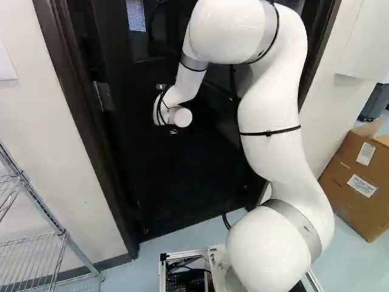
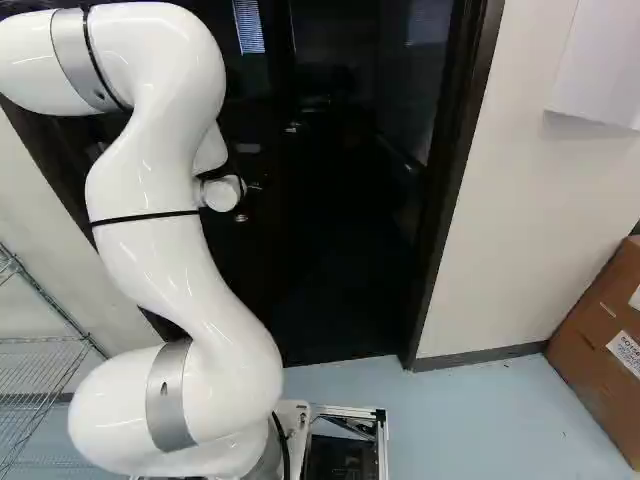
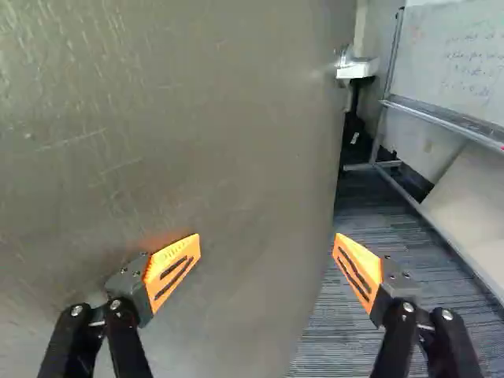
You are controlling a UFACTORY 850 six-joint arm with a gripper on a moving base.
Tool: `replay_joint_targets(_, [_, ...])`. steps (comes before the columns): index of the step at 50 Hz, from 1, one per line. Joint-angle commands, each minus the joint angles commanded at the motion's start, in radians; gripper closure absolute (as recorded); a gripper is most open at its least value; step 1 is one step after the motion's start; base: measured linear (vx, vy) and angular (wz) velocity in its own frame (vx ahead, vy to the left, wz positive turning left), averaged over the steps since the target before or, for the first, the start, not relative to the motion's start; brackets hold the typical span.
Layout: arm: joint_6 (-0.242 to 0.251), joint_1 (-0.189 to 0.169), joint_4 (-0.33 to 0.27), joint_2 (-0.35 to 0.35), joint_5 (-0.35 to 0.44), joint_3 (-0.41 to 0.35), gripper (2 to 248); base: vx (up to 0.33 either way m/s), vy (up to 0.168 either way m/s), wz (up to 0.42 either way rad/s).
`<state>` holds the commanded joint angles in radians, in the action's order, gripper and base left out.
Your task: Open the door and move inside
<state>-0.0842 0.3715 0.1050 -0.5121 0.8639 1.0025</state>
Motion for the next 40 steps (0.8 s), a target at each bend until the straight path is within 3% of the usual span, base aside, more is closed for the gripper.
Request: replay_joint_targets(40, [0.0, 0.054, -0.099, -0.054, 0.0, 0.071, 3, 0.0, 0.0, 0.0])
